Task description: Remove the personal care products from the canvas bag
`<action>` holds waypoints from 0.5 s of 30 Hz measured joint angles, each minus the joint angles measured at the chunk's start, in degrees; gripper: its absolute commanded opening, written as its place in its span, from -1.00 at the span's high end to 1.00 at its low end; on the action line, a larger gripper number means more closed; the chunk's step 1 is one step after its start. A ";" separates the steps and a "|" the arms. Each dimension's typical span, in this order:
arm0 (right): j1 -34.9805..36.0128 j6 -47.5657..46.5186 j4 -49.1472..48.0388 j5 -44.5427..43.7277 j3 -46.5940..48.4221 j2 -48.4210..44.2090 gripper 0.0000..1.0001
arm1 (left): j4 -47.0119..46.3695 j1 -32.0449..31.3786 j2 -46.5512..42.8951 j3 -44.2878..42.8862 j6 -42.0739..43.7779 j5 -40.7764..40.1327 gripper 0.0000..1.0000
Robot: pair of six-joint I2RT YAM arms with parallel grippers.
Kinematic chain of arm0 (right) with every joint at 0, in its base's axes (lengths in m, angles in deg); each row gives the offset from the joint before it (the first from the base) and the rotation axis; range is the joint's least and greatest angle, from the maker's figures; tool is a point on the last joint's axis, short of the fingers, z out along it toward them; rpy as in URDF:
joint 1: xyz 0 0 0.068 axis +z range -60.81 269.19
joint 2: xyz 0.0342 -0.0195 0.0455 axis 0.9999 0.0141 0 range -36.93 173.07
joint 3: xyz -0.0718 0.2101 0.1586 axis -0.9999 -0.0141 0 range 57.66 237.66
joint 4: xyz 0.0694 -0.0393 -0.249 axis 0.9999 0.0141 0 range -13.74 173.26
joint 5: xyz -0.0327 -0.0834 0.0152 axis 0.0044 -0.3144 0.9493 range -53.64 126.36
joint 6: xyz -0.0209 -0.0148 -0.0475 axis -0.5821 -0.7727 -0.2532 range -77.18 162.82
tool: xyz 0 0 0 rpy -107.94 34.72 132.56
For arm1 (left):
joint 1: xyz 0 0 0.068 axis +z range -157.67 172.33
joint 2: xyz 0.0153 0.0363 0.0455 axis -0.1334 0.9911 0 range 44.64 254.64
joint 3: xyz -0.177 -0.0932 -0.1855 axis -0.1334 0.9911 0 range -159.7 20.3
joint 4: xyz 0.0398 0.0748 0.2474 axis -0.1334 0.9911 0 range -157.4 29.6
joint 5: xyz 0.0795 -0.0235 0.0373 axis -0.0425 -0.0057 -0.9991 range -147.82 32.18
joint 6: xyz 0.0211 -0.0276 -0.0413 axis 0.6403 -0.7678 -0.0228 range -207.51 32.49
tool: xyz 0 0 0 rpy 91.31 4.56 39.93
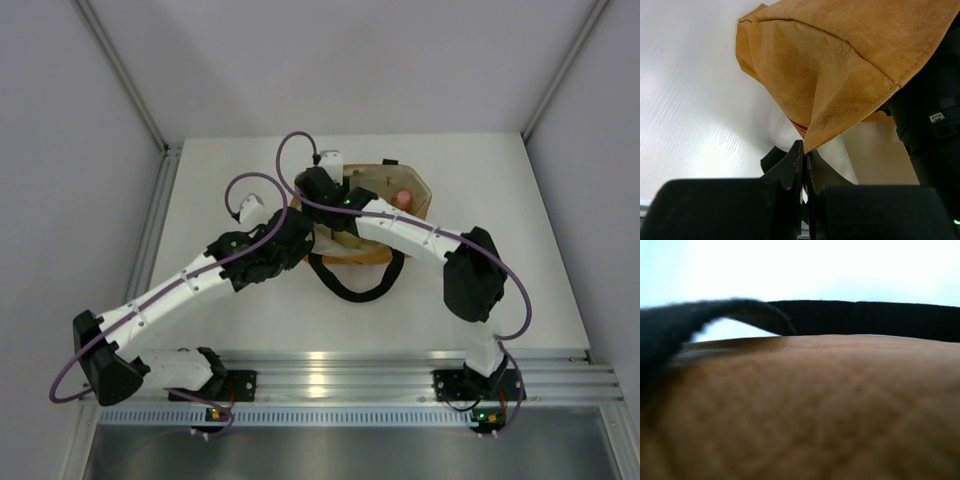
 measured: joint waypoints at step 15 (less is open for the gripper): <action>-0.48 1.20 -1.49 -0.59 -0.04 1.64 0.96 | 0.39 -0.02 1.07 -1.40 1.31 0.24 1.00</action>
